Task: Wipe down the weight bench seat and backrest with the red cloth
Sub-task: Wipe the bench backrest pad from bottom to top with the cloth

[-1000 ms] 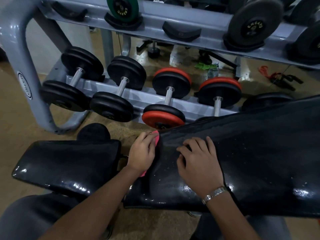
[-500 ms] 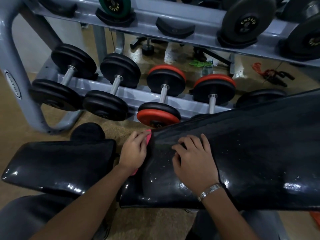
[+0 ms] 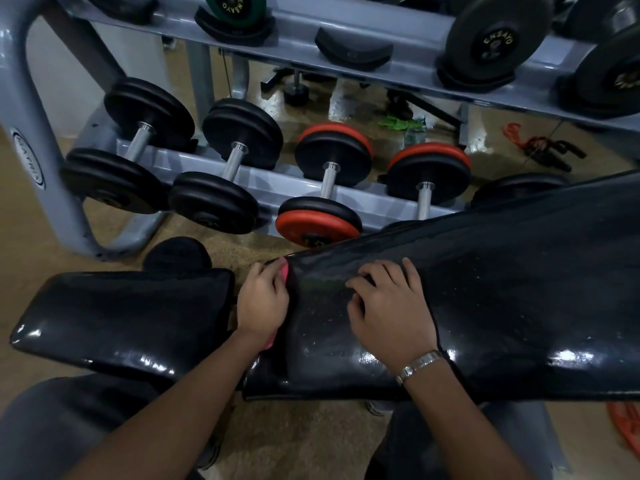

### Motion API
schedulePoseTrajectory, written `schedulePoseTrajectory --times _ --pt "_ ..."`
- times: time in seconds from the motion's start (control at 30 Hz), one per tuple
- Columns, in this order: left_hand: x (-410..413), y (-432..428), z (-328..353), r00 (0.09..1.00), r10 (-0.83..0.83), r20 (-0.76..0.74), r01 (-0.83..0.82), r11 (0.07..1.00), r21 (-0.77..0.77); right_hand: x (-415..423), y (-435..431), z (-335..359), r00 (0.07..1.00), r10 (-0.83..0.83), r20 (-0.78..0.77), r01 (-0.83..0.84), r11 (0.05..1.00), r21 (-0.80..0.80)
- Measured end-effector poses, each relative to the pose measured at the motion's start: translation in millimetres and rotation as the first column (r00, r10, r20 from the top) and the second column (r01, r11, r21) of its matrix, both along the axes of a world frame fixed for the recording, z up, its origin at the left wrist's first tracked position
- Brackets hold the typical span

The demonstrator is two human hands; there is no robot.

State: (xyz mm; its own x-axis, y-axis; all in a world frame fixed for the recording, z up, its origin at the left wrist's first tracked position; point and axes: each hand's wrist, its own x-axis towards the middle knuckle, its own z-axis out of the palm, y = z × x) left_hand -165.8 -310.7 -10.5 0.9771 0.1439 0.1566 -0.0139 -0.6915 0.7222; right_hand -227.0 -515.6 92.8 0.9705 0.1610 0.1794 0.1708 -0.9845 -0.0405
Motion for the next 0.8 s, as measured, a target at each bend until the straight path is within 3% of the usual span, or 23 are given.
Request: schedulePoseTrajectory --times 0.07,0.1,0.17,0.23,0.3,0.37,0.43,0.5,0.57,0.63,0.7,0.77,0.8 --pt "4.6 -18.8 11.3 0.987 0.126 -0.095 -0.127 0.992 -0.001 -0.4 0.9 0.9 1.000 0.000 0.000 0.000 1.000 -0.001" --pt "-0.5 -26.7 15.9 0.991 0.113 -0.066 -0.114 0.994 -0.002 -0.6 0.9 1.1 1.000 0.000 0.001 0.000 1.000 -0.003" --pt "-24.4 -30.1 17.9 0.996 -0.047 0.080 0.047 0.999 0.000 -2.1 0.9 0.8 1.000 0.000 0.007 0.000 1.000 -0.010" --pt "-52.9 -15.1 10.5 0.938 -0.282 0.200 0.279 0.959 0.045 -2.8 0.9 -0.4 1.000 0.001 0.012 -0.001 1.000 -0.006" --pt "-67.3 3.5 1.3 0.878 -0.412 0.245 0.398 0.911 0.106 -2.1 0.3 -1.5 1.000 0.002 0.013 -0.002 1.000 0.001" --pt "-65.2 11.2 -4.1 0.920 -0.321 0.224 0.311 0.947 0.080 -1.8 0.4 -1.6 1.000 0.005 0.014 -0.005 1.000 0.003" --pt "-50.7 0.0 -1.8 0.993 -0.081 0.087 0.080 0.997 0.011 -0.9 -0.2 -1.6 1.000 0.002 0.019 -0.002 1.000 0.002" --pt "-41.8 -19.9 8.1 1.000 0.011 0.007 -0.011 1.000 -0.005 -0.6 -0.2 -1.5 1.000 0.000 0.026 0.000 1.000 -0.002" --pt "-52.2 -33.8 14.8 0.991 -0.087 0.098 0.086 0.996 0.014 -1.3 0.0 -2.1 0.999 0.004 0.037 -0.004 1.000 -0.006" --pt "-75.0 -29.6 14.5 0.932 -0.293 0.215 0.287 0.956 0.057 -2.2 0.2 -3.1 0.999 0.009 0.044 -0.009 1.000 -0.004" --pt "-85.5 -11.3 9.5 0.872 -0.429 0.237 0.414 0.903 0.113 -3.1 1.0 -3.6 0.999 0.014 0.037 -0.014 1.000 -0.004" --pt "-78.9 -0.9 5.0 0.910 -0.369 0.187 0.348 0.927 0.137 -2.8 1.3 -2.9 0.999 0.017 0.036 -0.016 1.000 -0.003" --pt "-71.0 -2.6 5.7 0.958 -0.255 0.131 0.242 0.965 0.103 -2.3 1.1 -2.5 0.999 0.016 0.037 -0.016 1.000 0.000"
